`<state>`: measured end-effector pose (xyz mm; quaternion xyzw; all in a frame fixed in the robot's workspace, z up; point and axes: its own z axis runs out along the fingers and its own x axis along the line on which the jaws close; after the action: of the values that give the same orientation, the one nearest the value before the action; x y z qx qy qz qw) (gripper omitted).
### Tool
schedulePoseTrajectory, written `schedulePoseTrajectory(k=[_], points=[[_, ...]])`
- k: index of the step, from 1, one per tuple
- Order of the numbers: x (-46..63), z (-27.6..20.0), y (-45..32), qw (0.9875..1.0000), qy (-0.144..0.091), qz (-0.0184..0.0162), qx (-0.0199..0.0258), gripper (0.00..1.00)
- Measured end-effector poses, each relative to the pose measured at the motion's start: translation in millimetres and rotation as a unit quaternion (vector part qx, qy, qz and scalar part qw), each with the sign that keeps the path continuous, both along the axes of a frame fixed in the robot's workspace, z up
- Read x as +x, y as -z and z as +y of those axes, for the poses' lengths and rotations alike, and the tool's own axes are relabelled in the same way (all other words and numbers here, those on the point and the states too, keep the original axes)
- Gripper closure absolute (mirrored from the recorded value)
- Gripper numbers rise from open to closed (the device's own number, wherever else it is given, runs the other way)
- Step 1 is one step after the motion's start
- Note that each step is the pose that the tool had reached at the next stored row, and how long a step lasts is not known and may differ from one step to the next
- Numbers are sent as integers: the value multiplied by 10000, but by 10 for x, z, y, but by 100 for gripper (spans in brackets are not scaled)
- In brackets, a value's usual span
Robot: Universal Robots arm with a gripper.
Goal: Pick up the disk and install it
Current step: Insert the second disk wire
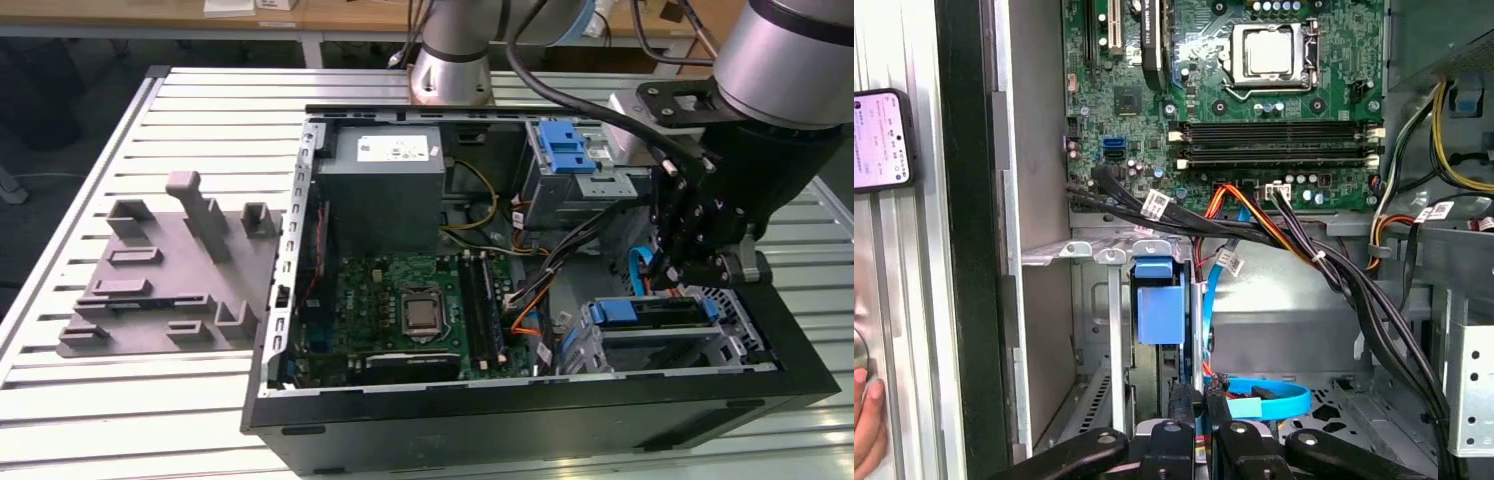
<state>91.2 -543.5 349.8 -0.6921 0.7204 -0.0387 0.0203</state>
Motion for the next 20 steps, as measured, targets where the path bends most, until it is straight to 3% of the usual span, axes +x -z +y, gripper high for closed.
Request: schedulePoseTrajectory(k=[20], points=[[-1,-57,68,10000,-2,-25,0,84]])
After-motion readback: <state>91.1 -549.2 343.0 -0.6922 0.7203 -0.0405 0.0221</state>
